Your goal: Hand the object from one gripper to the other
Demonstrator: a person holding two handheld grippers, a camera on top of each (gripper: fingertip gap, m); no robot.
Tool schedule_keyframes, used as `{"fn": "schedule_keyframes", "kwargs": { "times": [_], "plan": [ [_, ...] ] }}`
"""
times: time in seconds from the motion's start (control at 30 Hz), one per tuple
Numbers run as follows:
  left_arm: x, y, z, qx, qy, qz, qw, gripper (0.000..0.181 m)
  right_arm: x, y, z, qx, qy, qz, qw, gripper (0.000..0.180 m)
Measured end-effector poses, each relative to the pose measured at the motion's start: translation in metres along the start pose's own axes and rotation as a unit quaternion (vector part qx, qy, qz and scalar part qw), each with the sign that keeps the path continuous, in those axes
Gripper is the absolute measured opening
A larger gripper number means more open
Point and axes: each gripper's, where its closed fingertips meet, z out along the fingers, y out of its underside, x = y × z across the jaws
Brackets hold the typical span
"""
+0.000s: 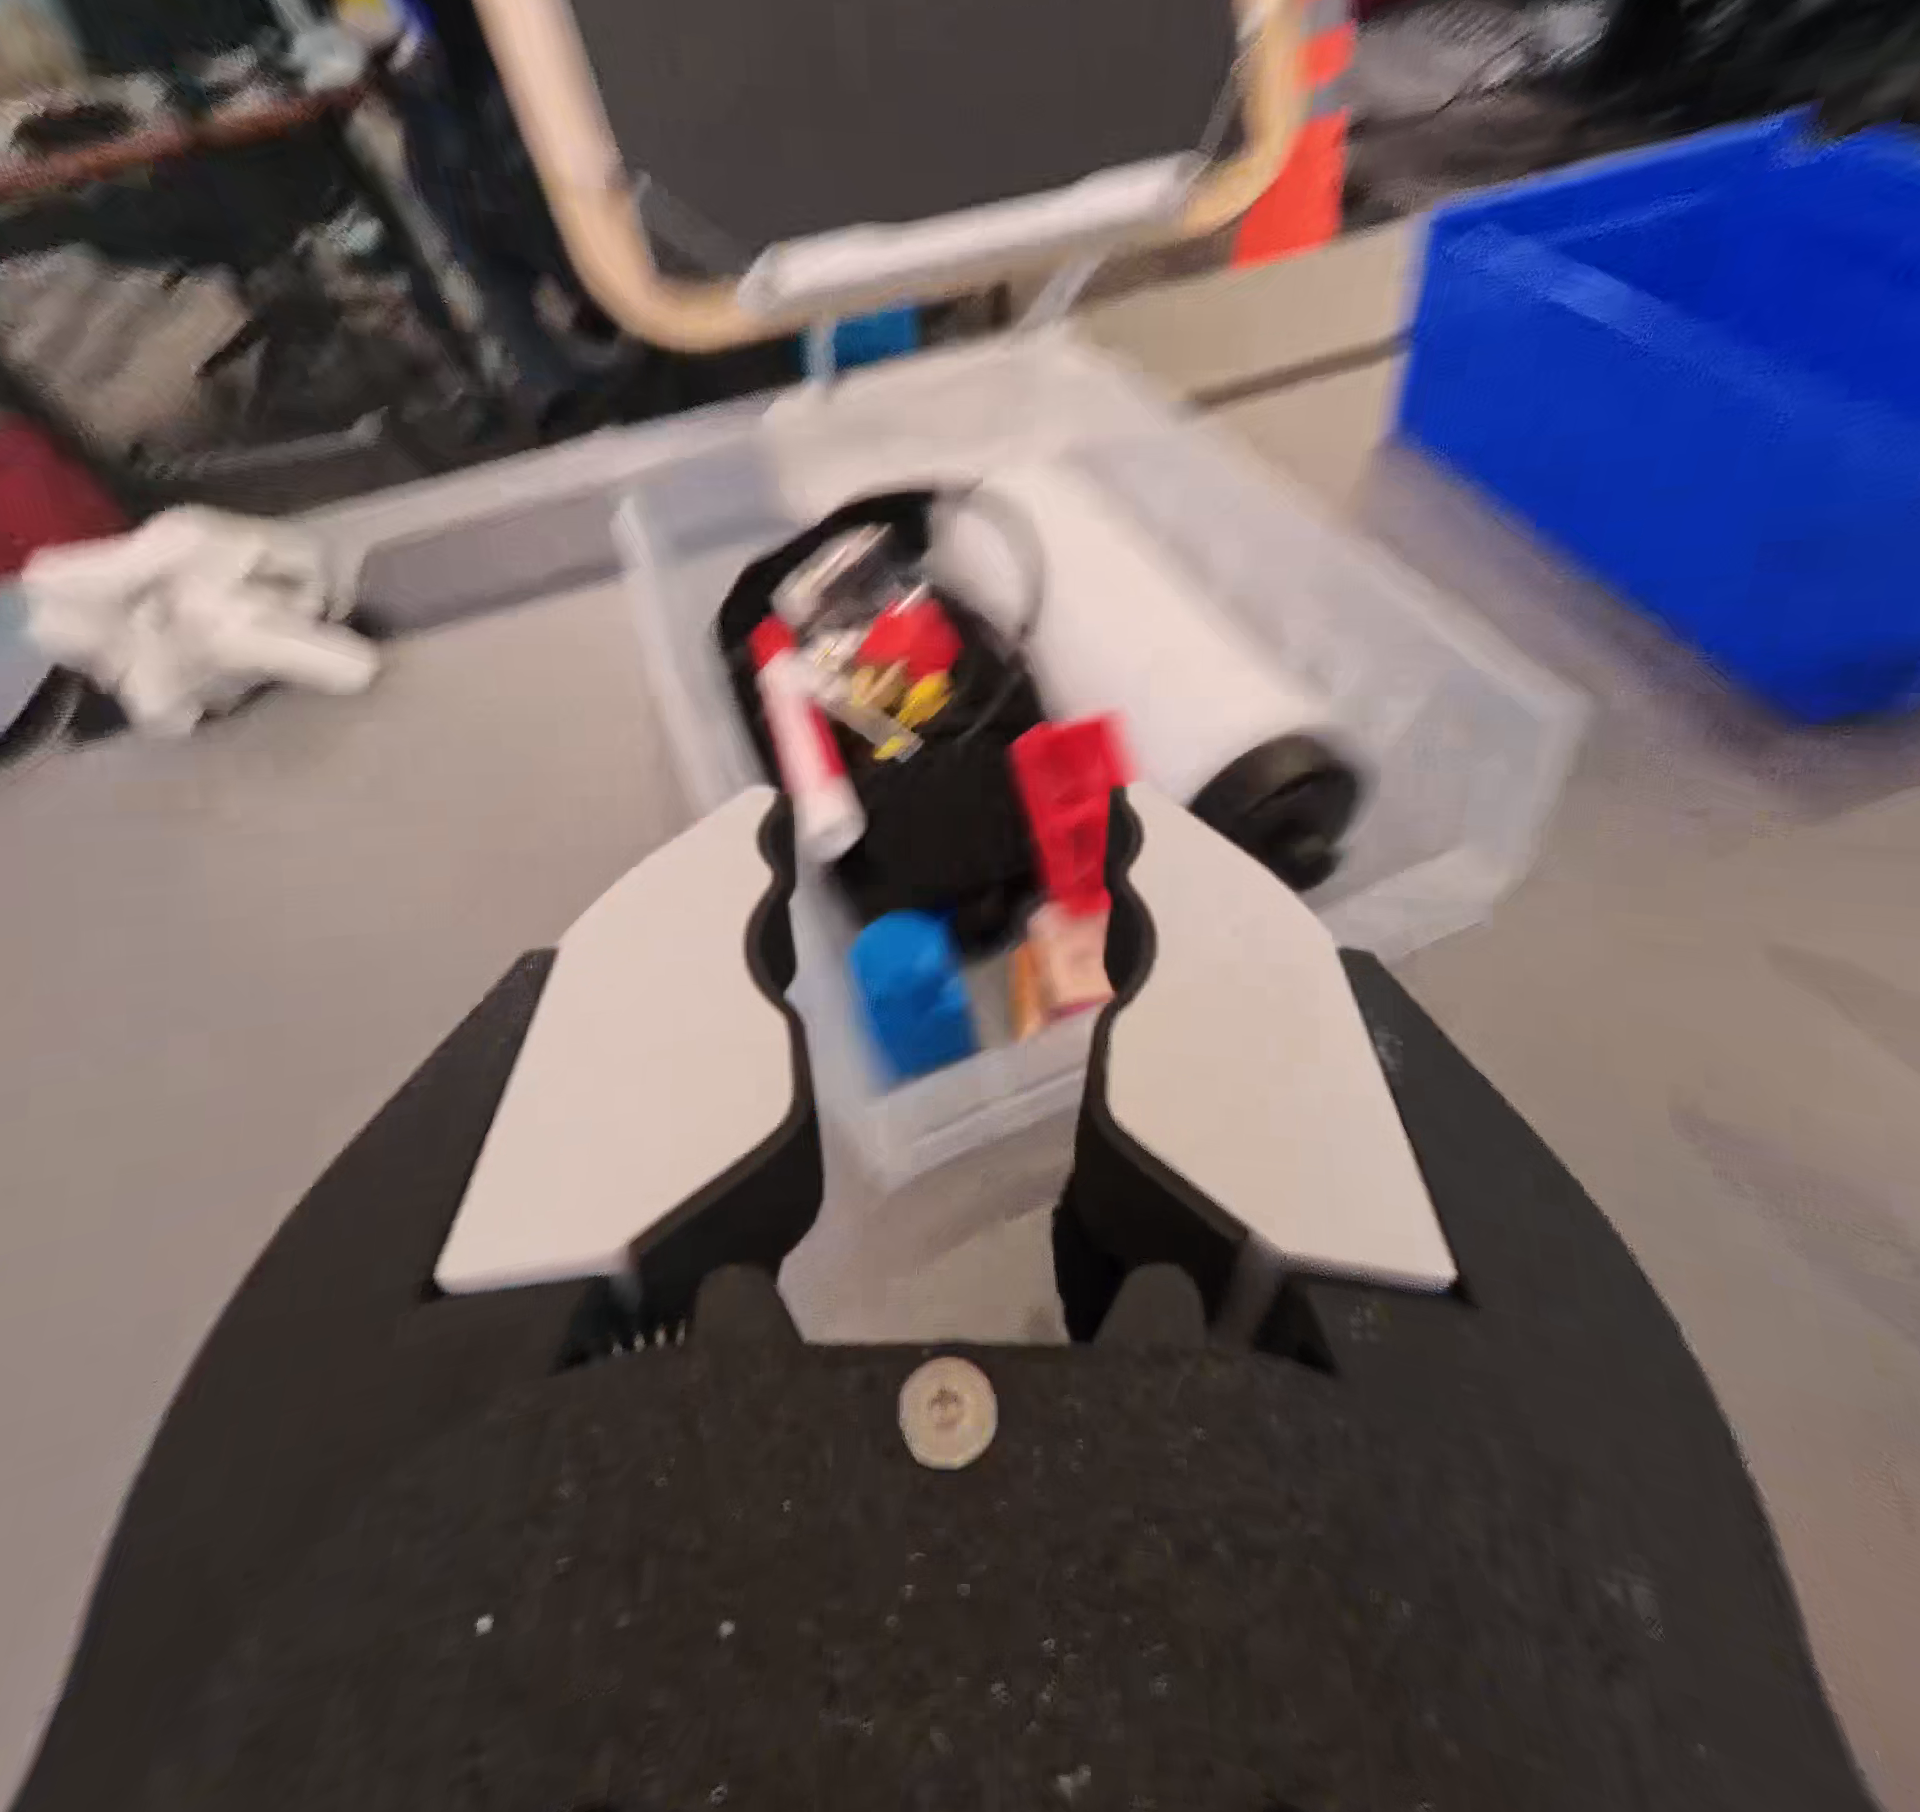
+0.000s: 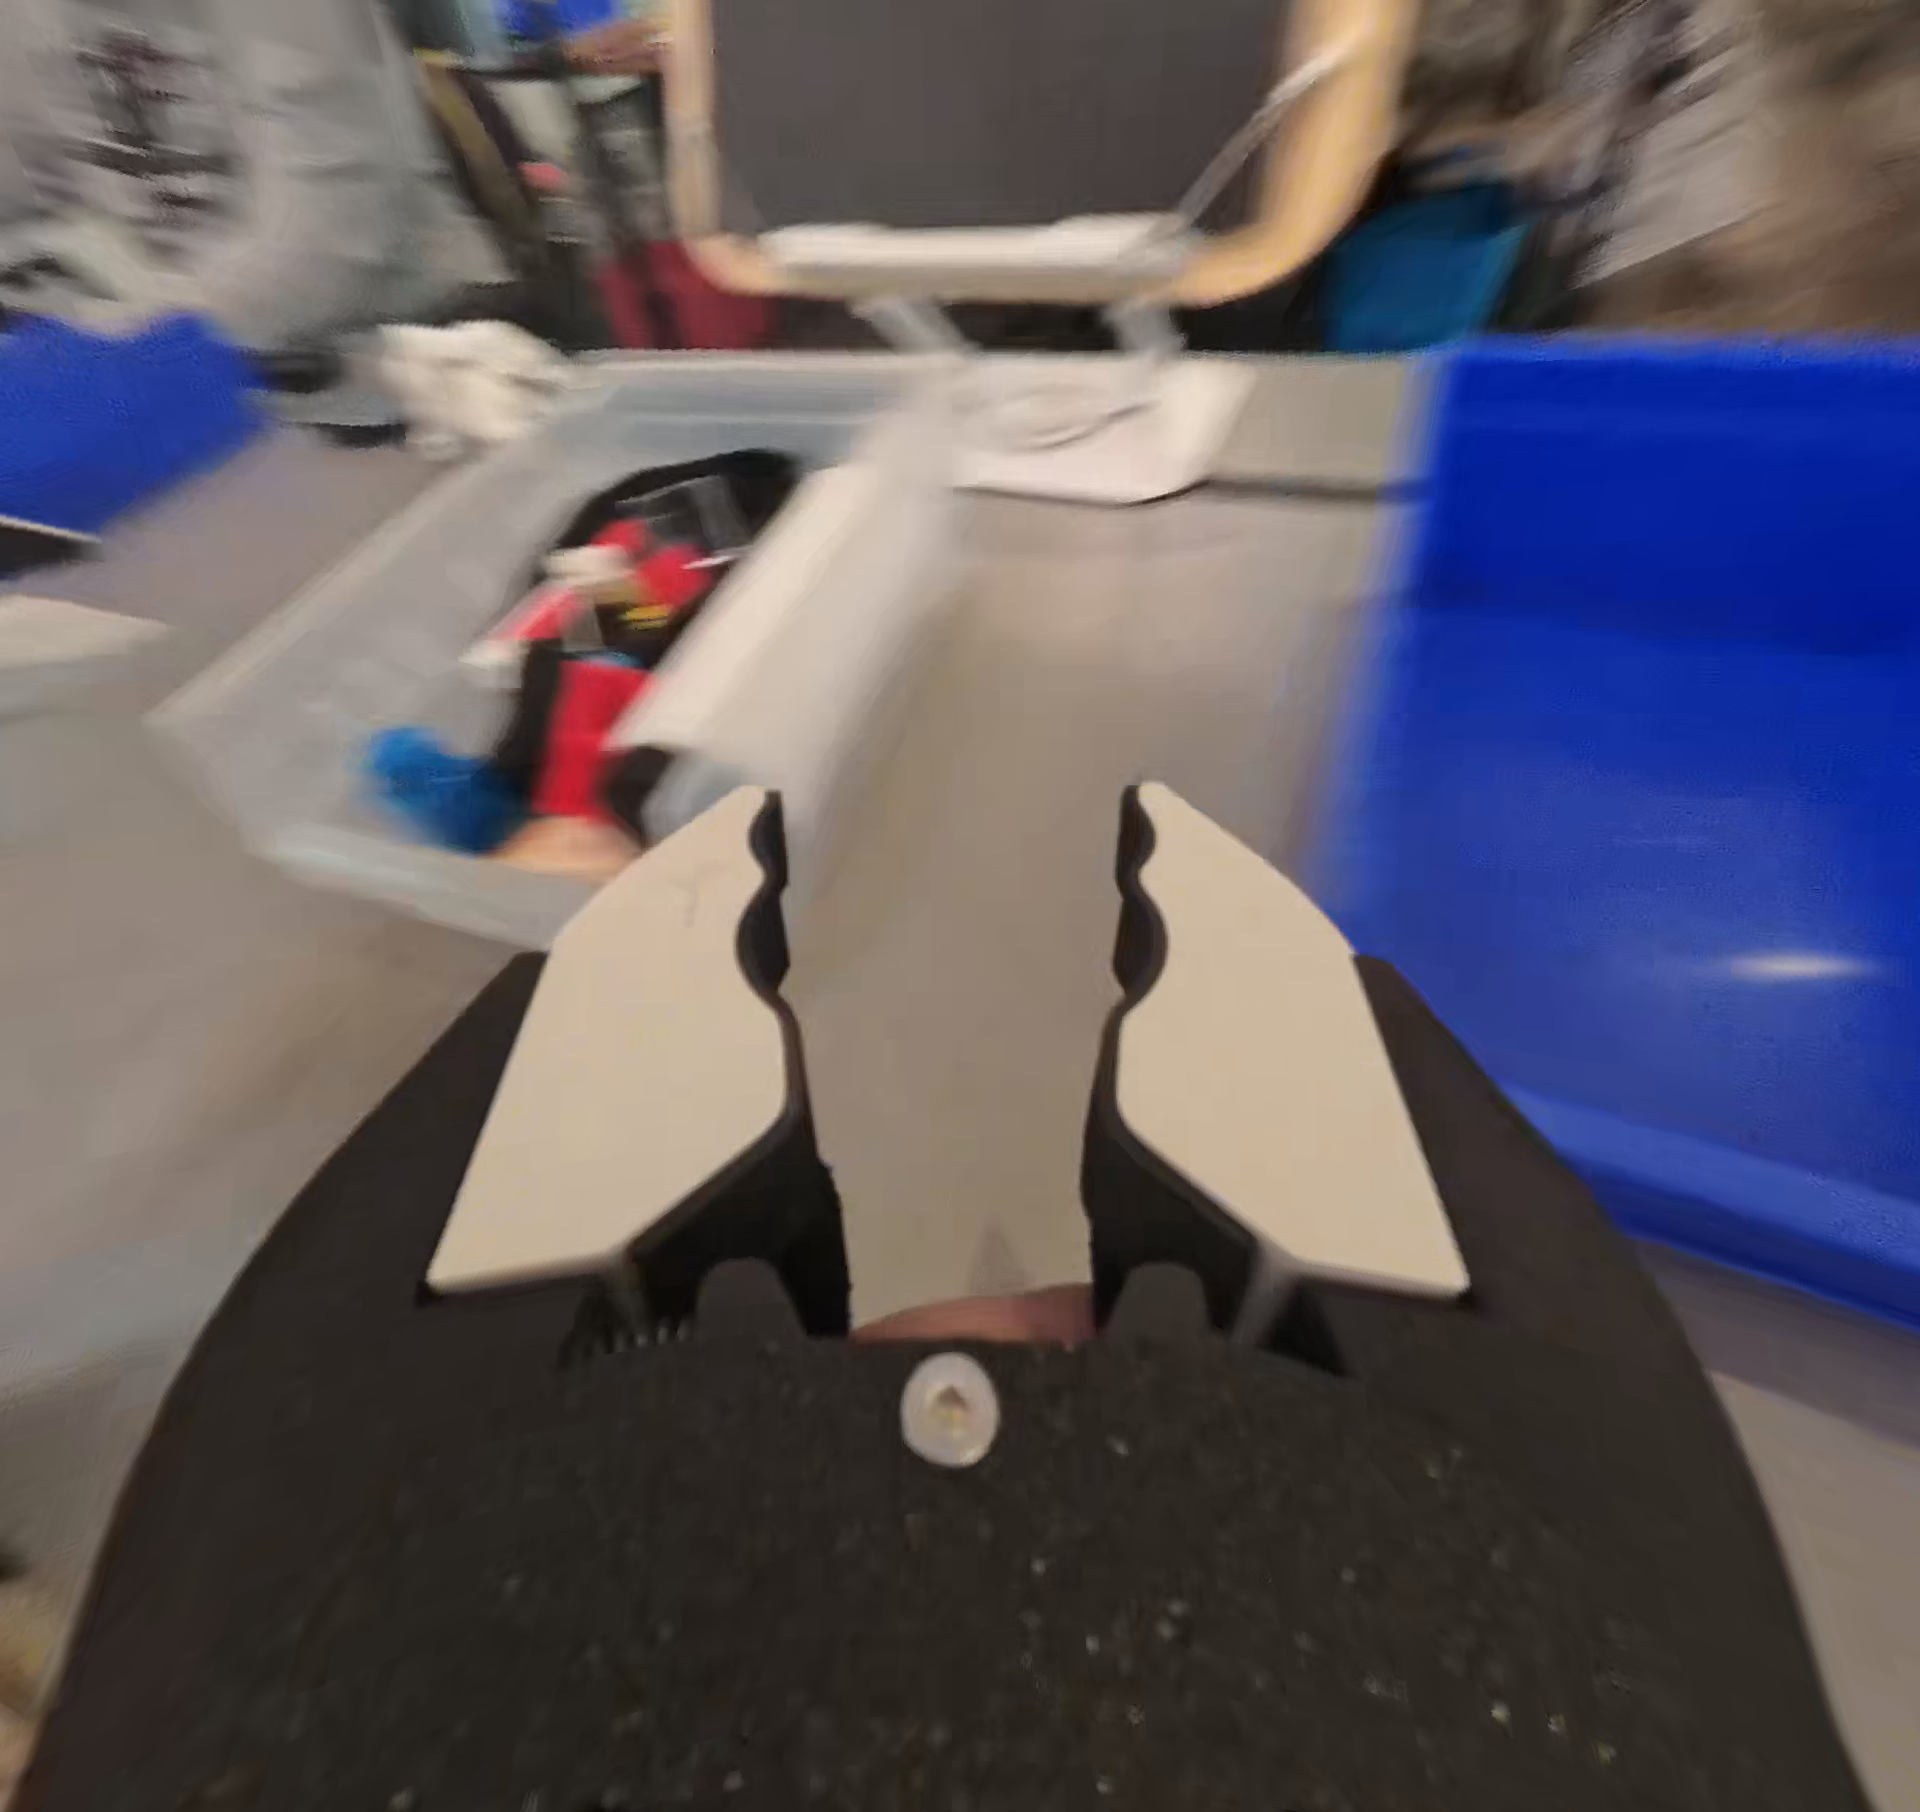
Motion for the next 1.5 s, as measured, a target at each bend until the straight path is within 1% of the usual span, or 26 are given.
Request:
{"fn": "schedule_keyframes", "kwargs": {
  "times": [0.03,0.07,0.1,0.17,0.2,0.23,0.27,0.3,0.33,0.4,0.47,0.53,0.6,0.73,0.83,0.9,1.0,1.03,1.13,1.17,1.2,1.23,1.27,1.33,1.4,1.5],
  "plan": [
    [-0.018,0.020,0.002,-0.030,-0.020,-0.010,0.999,0.057,-0.035,0.015,0.021,-0.017,-0.039,0.021,0.999,0.061],
    [-0.030,0.036,0.006,-0.057,-0.029,-0.023,0.998,0.059,-0.060,0.029,0.040,-0.036,-0.053,0.026,0.998,0.064],
    [-0.038,0.050,0.012,-0.075,-0.034,-0.035,0.996,0.059,-0.072,0.038,0.058,-0.043,-0.038,0.019,0.998,0.066],
    [-0.043,0.066,0.028,-0.091,-0.023,-0.060,0.994,0.058,-0.071,0.052,0.086,-0.066,0.030,0.011,0.997,0.055],
    [-0.043,0.072,0.038,-0.096,-0.013,-0.072,0.993,0.054,-0.068,0.060,0.097,-0.088,0.055,0.017,0.994,0.054],
    [-0.042,0.079,0.049,-0.111,0.001,-0.084,0.990,0.040,-0.068,0.065,0.105,-0.102,0.060,0.031,0.993,0.047],
    [-0.040,0.081,0.058,-0.118,0.019,-0.106,0.987,0.026,-0.071,0.065,0.112,-0.098,0.052,0.043,0.993,0.031],
    [-0.043,0.081,0.062,-0.120,0.025,-0.130,0.984,0.022,-0.065,0.065,0.115,-0.098,0.075,0.047,0.991,0.013],
    [-0.048,0.081,0.066,-0.124,0.023,-0.140,0.982,0.019,-0.064,0.064,0.116,-0.103,0.081,0.034,0.991,0.009],
    [-0.060,0.081,0.068,-0.139,-0.008,-0.114,0.984,0.006,-0.068,0.063,0.118,-0.115,0.102,0.005,0.988,0.007],
    [-0.070,0.080,0.062,-0.145,-0.025,-0.098,0.984,0.005,-0.080,0.055,0.116,-0.105,0.136,-0.040,0.984,0.004],
    [-0.088,0.078,0.050,-0.133,-0.027,-0.120,0.983,0.005,-0.101,0.044,0.116,-0.078,0.129,-0.036,0.988,0.004],
    [-0.116,0.075,0.035,-0.120,-0.043,-0.135,0.983,0.005,-0.130,0.029,0.122,-0.049,0.119,-0.056,0.990,0.004],
    [-0.190,0.075,0.009,-0.105,-0.070,-0.148,0.981,0.004,-0.200,0.017,0.152,-0.035,0.086,-0.063,0.994,0.007],
    [-0.242,0.089,-0.003,-0.104,-0.098,-0.141,0.980,0.004,-0.247,0.027,0.183,-0.038,0.072,-0.075,0.994,0.007],
    [-0.267,0.103,-0.007,-0.112,-0.104,-0.146,0.977,0.004,-0.270,0.035,0.198,-0.043,0.064,-0.078,0.994,0.007],
    [-0.283,0.129,-0.002,-0.135,-0.088,-0.162,0.973,0.004,-0.285,0.049,0.214,-0.068,0.062,-0.077,0.993,0.008],
    [-0.286,0.132,0.000,-0.125,-0.086,-0.165,0.975,0.004,-0.285,0.055,0.217,-0.076,0.066,-0.073,0.992,0.009],
    [-0.289,0.132,-0.001,-0.120,-0.090,-0.166,0.975,0.005,-0.289,0.059,0.216,-0.062,0.048,-0.063,0.995,0.011],
    [-0.289,0.131,-0.003,-0.114,-0.091,-0.161,0.976,0.010,-0.292,0.060,0.215,-0.067,0.032,-0.064,0.995,0.013],
    [-0.290,0.128,-0.007,-0.101,-0.099,-0.152,0.978,0.029,-0.296,0.060,0.211,-0.075,0.007,-0.058,0.995,0.015],
    [-0.290,0.122,-0.015,-0.087,-0.109,-0.143,0.980,0.040,-0.300,0.058,0.203,-0.083,-0.026,-0.050,0.995,0.018],
    [-0.290,0.116,-0.025,-0.071,-0.121,-0.138,0.980,0.043,-0.304,0.055,0.191,-0.089,-0.067,-0.043,0.993,0.020],
    [-0.290,0.098,-0.049,-0.029,-0.147,-0.136,0.979,0.043,-0.303,0.048,0.160,-0.084,-0.150,-0.046,0.984,0.036],
    [-0.278,0.078,-0.072,0.024,-0.146,-0.138,0.979,0.050,-0.274,0.043,0.131,-0.070,-0.172,-0.058,0.981,0.039],
    [-0.238,0.064,-0.093,0.079,-0.126,-0.138,0.979,0.053,-0.192,0.040,0.098,-0.047,-0.113,-0.058,0.991,0.042]
  ]
}}
